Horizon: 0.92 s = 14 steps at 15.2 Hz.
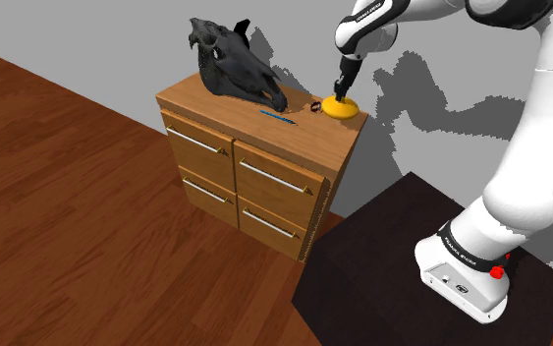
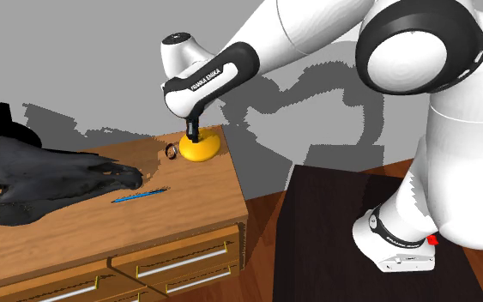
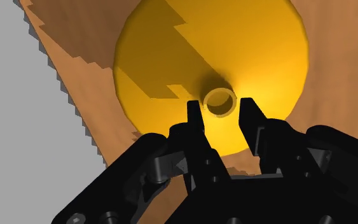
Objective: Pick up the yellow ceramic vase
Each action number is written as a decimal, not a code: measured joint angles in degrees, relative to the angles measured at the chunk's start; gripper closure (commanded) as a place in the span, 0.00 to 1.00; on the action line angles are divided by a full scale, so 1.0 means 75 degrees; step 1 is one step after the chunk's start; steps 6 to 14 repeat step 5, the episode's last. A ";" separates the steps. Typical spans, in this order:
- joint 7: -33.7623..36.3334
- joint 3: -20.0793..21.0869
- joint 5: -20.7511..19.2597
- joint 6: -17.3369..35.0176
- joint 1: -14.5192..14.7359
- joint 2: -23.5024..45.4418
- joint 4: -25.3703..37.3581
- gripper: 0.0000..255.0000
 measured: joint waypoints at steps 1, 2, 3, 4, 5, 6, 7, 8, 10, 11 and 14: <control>0.0012 -0.0007 -0.0014 -0.0082 0.0008 -0.0053 0.0031 1.00; 0.0016 -0.0013 -0.0024 -0.0167 0.0010 -0.0094 0.0075 1.00; 0.0016 -0.0020 -0.0034 -0.0247 0.0010 -0.0145 0.0103 1.00; 0.0018 -0.0028 -0.0045 -0.0331 0.0011 -0.0199 0.0134 1.00; 0.0022 -0.0032 -0.0053 -0.0386 0.0013 -0.0232 0.0158 1.00; 0.0022 -0.0032 -0.0053 -0.0386 0.0013 -0.0232 0.0158 1.00; 0.0022 -0.0032 -0.0053 -0.0386 0.0013 -0.0232 0.0158 1.00; 0.0022 -0.0032 -0.0053 -0.0386 0.0013 -0.0232 0.0158 1.00; 0.0022 -0.0032 -0.0053 -0.0386 0.0013 -0.0232 0.0158 1.00; 0.0022 -0.0032 -0.0053 -0.0386 0.0013 -0.0232 0.0158 1.00; 0.0022 -0.0032 -0.0053 -0.0386 0.0013 -0.0232 0.0158 1.00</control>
